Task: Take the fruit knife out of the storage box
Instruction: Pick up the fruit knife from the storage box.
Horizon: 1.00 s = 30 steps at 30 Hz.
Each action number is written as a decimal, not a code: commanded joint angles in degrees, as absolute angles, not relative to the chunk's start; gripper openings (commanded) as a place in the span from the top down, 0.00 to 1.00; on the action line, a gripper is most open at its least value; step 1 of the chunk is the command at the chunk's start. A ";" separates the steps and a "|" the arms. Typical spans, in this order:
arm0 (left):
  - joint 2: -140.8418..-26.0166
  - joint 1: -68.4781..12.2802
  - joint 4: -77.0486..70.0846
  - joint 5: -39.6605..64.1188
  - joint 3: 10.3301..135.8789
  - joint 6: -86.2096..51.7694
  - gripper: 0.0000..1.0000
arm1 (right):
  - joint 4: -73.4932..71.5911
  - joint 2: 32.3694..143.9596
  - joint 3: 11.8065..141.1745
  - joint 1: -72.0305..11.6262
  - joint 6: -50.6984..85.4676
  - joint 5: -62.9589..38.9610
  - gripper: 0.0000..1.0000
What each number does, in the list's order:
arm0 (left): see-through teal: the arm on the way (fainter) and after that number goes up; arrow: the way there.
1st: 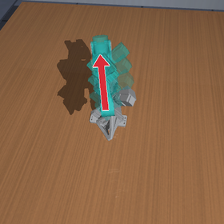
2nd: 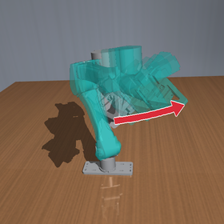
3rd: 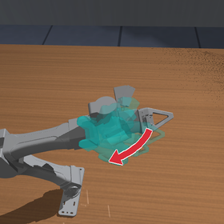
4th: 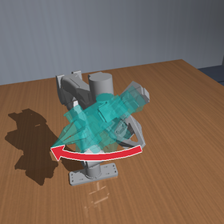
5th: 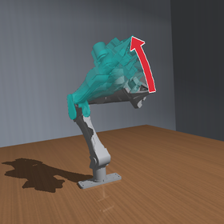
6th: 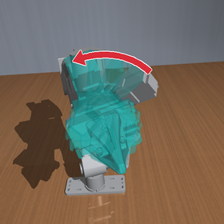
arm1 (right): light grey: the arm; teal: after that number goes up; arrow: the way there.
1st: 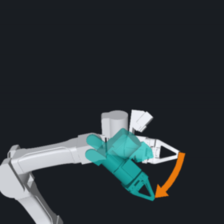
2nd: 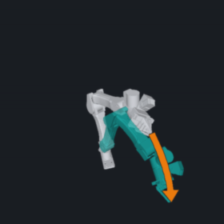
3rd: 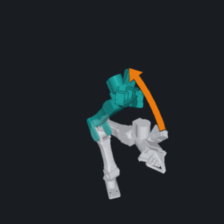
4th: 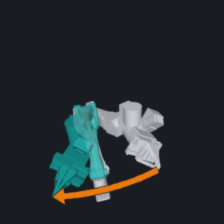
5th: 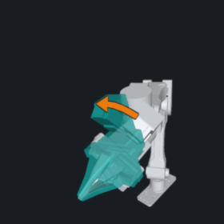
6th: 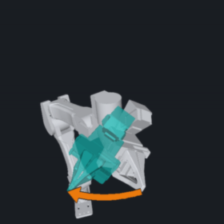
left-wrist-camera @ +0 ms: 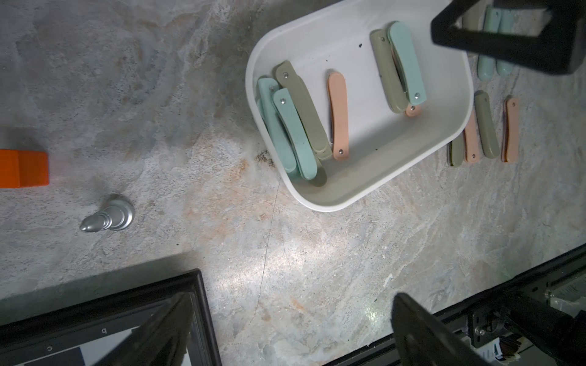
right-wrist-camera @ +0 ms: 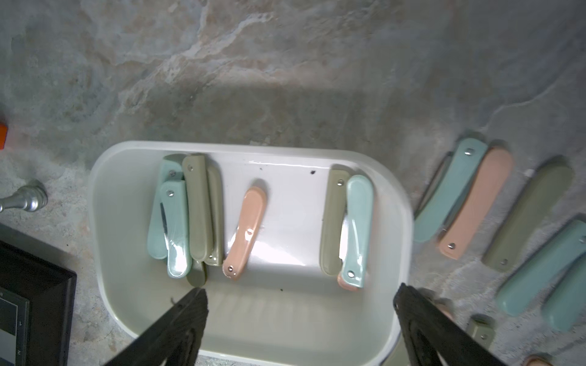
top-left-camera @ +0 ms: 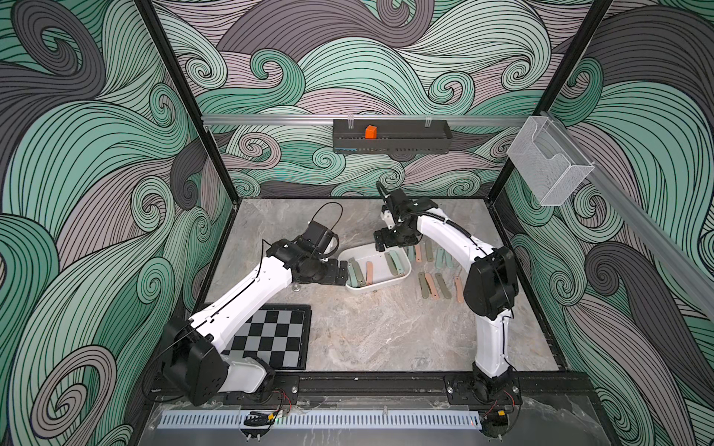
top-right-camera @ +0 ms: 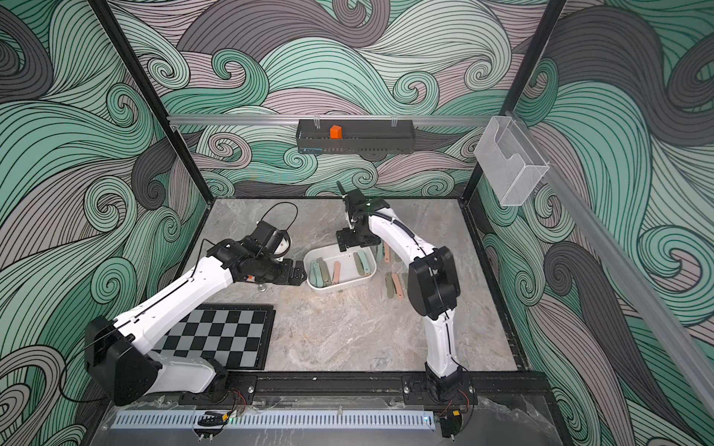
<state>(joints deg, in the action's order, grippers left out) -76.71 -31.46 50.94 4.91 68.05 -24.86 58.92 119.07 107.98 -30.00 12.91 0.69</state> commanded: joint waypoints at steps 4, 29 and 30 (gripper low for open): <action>-72.11 -30.67 52.03 3.52 64.36 -27.59 0.01 | 61.23 124.41 108.73 -34.09 17.20 3.49 0.23; -69.68 -30.51 51.11 1.94 58.88 -29.62 0.01 | 61.60 138.91 117.38 -35.43 18.21 1.13 0.44; -70.01 -30.50 50.98 2.02 58.97 -29.62 0.01 | 61.90 139.35 117.43 -35.66 18.03 1.62 0.46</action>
<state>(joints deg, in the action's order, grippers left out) -69.12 -30.87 51.09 2.76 58.72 -29.08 60.97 137.23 116.29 -34.74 18.28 2.52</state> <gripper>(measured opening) 0.987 0.548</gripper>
